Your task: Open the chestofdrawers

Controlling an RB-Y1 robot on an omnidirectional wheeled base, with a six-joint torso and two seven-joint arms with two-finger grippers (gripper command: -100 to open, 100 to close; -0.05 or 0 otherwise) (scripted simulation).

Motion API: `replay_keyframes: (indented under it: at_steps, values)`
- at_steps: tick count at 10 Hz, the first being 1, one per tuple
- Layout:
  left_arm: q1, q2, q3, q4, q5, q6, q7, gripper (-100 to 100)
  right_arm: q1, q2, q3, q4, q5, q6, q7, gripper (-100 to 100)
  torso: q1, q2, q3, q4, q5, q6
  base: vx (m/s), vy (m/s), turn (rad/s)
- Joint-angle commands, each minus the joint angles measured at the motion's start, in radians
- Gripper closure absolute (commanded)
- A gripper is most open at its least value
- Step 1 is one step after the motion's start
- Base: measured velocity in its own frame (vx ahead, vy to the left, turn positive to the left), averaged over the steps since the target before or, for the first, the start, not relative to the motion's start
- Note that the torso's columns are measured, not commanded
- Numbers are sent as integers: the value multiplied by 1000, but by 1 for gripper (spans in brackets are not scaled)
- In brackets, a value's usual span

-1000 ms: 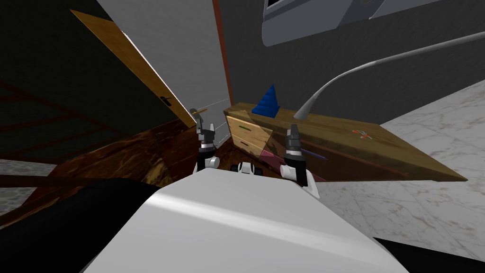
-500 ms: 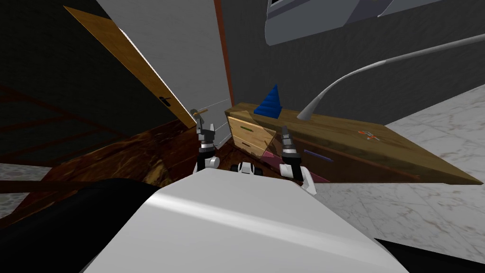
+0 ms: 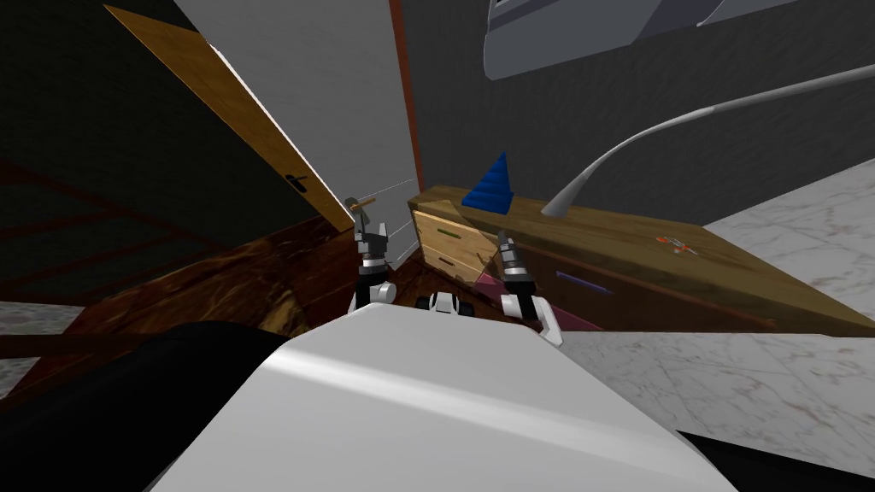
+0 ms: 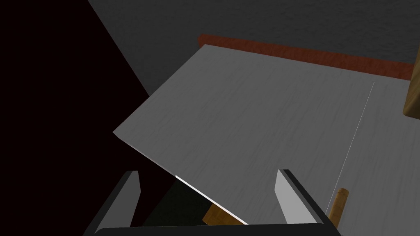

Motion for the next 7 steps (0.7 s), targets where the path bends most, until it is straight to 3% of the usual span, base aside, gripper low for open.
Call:
replay_keyframes:
  at_steps: [1, 6, 7]
  values:
    - [0, 0, 0, 0, 0, 0, 0, 0, -13, -7, 9, 21, 60, 34, 25, -100, 0, -1, -1, 0, 0, 0, 35, 67, -15]
    - [0, 0, 0, 0, 0, 0, 0, 0, -55, -17, 37, 92, 202, 122, 100, -100, 0, 0, 0, 0, 0, 0, 33, 76, -21]
    - [0, 0, 0, 0, 0, 0, 0, 0, -55, -17, 37, 92, 219, 122, 100, -100, 1, -1, -1, 0, 0, 0, 34, 80, -14]
